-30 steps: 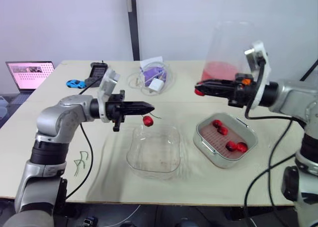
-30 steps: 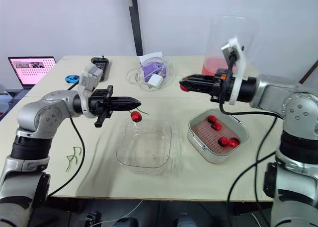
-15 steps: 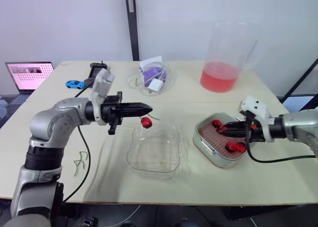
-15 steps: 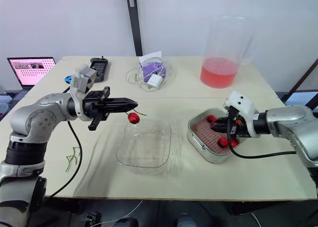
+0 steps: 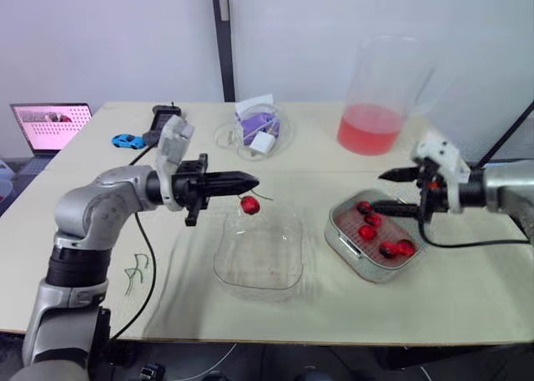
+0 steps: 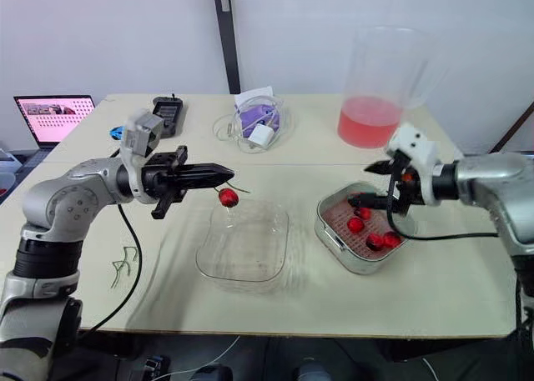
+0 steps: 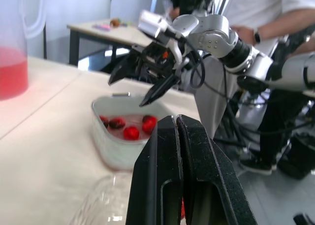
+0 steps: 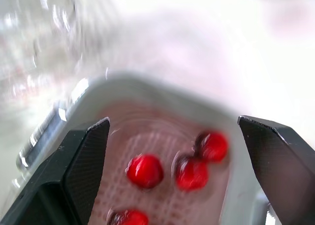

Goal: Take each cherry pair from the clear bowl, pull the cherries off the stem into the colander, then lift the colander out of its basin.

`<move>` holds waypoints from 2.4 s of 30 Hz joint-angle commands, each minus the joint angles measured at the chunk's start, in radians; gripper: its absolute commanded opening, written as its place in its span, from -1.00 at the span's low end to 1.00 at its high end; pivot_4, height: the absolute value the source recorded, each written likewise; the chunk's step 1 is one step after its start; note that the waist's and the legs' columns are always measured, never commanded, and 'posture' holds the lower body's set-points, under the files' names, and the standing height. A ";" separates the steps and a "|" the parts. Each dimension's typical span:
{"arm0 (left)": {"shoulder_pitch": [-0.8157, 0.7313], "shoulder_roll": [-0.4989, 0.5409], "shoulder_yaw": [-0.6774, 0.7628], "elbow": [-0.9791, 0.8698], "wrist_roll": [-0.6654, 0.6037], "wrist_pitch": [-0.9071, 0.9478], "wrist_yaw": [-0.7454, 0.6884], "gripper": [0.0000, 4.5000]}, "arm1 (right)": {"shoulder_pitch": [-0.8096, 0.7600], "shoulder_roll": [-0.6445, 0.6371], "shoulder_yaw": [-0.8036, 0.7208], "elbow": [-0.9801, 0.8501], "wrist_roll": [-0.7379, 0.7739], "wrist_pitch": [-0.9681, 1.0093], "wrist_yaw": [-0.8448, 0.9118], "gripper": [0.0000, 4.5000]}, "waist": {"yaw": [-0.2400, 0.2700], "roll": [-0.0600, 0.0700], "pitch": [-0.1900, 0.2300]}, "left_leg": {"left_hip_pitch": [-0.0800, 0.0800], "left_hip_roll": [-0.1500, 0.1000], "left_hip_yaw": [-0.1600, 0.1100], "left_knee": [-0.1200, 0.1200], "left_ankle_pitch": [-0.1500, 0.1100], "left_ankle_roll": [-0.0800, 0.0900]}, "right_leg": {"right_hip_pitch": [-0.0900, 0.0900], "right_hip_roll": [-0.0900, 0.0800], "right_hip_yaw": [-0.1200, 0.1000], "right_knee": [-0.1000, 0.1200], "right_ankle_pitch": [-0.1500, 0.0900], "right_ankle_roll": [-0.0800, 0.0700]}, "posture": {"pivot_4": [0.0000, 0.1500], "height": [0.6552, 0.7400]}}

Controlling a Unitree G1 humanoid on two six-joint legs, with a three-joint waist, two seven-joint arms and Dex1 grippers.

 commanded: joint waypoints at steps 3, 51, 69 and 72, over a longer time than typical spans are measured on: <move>-0.021 0.006 0.015 -0.019 -0.015 -0.008 -0.001 -1.00 | -0.106 0.101 -0.005 -0.183 0.161 0.127 -0.027 0.98 | -0.006 0.000 0.000 | 0.000 0.000 0.000 0.000 0.000 0.000 | 0.000 0.000 0.000 0.000 0.000 0.000 | 1.00 0.84; -0.058 -0.005 0.005 -0.025 -0.017 0.010 0.019 -1.00 | -0.161 0.627 0.162 -0.306 0.267 0.343 -0.443 -0.54 | -0.002 0.000 0.000 | 0.000 0.000 -0.002 0.000 0.000 0.000 | -0.001 0.000 -0.001 0.001 0.000 0.000 | 1.00 0.84; -0.048 0.002 0.021 -0.025 -0.012 -0.003 0.032 -1.00 | -0.106 0.366 0.001 -0.301 0.310 0.397 -0.362 -0.54 | 0.002 0.000 0.000 | 0.000 0.000 -0.001 0.000 0.000 0.000 | 0.000 0.000 -0.001 0.001 0.000 0.000 | 1.00 0.84; -0.020 0.011 0.031 -0.037 -0.010 -0.010 0.035 -1.00 | -0.074 0.067 0.031 -0.233 0.187 0.293 -0.193 -0.54 | 0.011 0.000 0.000 | -0.001 -0.001 -0.001 0.000 0.000 0.000 | 0.000 -0.001 -0.001 -0.001 0.000 0.000 | 1.00 0.84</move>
